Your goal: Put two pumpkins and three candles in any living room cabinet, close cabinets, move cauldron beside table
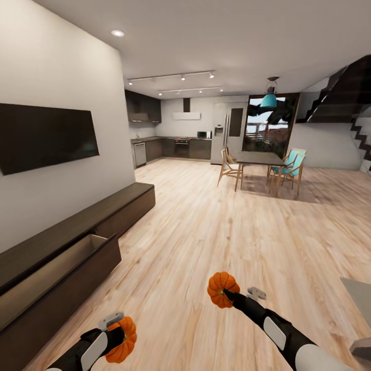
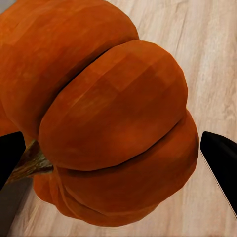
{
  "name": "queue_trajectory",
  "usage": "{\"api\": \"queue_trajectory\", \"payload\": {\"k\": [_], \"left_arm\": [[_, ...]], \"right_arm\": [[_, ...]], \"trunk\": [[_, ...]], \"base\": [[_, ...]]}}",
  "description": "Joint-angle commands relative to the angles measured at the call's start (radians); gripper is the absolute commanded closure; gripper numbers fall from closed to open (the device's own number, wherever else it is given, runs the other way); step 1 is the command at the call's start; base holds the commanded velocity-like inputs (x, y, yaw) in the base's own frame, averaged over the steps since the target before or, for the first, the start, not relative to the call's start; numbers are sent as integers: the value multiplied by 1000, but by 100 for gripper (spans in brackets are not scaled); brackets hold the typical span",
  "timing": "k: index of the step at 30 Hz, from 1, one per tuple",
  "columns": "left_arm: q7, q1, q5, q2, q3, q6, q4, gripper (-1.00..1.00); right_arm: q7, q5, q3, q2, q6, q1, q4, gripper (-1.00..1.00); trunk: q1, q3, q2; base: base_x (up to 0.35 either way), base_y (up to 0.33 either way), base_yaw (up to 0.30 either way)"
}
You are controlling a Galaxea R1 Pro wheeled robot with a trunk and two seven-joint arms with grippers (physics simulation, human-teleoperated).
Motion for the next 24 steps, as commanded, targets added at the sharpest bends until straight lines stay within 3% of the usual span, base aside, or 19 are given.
{"api": "queue_trajectory", "payload": {"k": [1, 16, 24], "left_arm": [[9, -1, 9, 1, -8, 2, -3, 100], [9, 0, 10, 0, -16, 0, -3, 100], [9, 0, 10, -1, -16, -1, -3, 100]], "right_arm": [[0, -12, 5, -1, 1, -1, -1, 100], [-1, -11, 5, 1, 0, -1, 5, 100], [-1, -6, 5, 1, 0, -1, 5, 100]], "trunk": [[1, -1, -1], [1, -1, -1], [1, -1, -1]], "base": [[314, -120, 0], [315, -118, 0], [341, -15, 0]]}}
